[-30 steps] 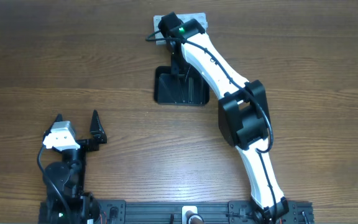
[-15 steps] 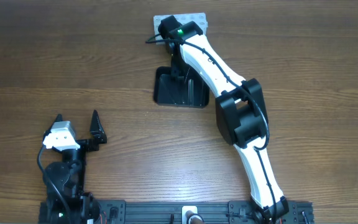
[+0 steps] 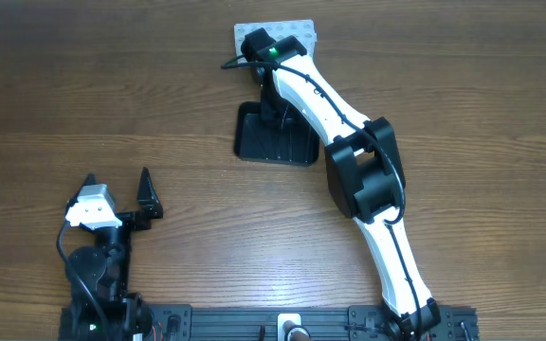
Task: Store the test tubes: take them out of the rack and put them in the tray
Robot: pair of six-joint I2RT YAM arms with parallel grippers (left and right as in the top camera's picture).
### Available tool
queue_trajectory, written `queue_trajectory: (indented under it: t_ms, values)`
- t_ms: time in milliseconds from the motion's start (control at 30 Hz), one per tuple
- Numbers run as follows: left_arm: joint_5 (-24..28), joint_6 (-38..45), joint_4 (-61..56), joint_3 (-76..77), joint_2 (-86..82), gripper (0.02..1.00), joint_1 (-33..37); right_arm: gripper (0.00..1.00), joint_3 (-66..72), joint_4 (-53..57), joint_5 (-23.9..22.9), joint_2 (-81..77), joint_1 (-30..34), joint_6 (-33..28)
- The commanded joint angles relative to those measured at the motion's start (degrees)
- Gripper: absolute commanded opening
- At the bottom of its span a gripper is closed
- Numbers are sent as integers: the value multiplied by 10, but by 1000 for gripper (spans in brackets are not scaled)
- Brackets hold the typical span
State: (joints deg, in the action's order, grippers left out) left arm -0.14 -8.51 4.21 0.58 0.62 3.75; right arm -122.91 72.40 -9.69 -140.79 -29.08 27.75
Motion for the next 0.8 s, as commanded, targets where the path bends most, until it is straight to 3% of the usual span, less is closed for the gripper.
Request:
queue_trajectory:
  t_ms: [33, 200, 433, 600, 800]
  values:
    - [7, 10, 2, -2, -5, 996, -2, 551, -44, 19, -2, 59, 0, -32]
    - [7, 10, 2, -2, -5, 996, -2, 676, -56, 23, -2, 130, 5, -43]
    - [7, 10, 2, -2, -5, 996, -2, 980, -56, 41, -5, 219, 7, -145]
    - [7, 10, 2, -2, -5, 1000, -2, 993, -56, 85, -54, 274, 6, -178]
    - [7, 10, 2, -2, -5, 996, -2, 991, -54, 125, -62, 336, 10, -178]
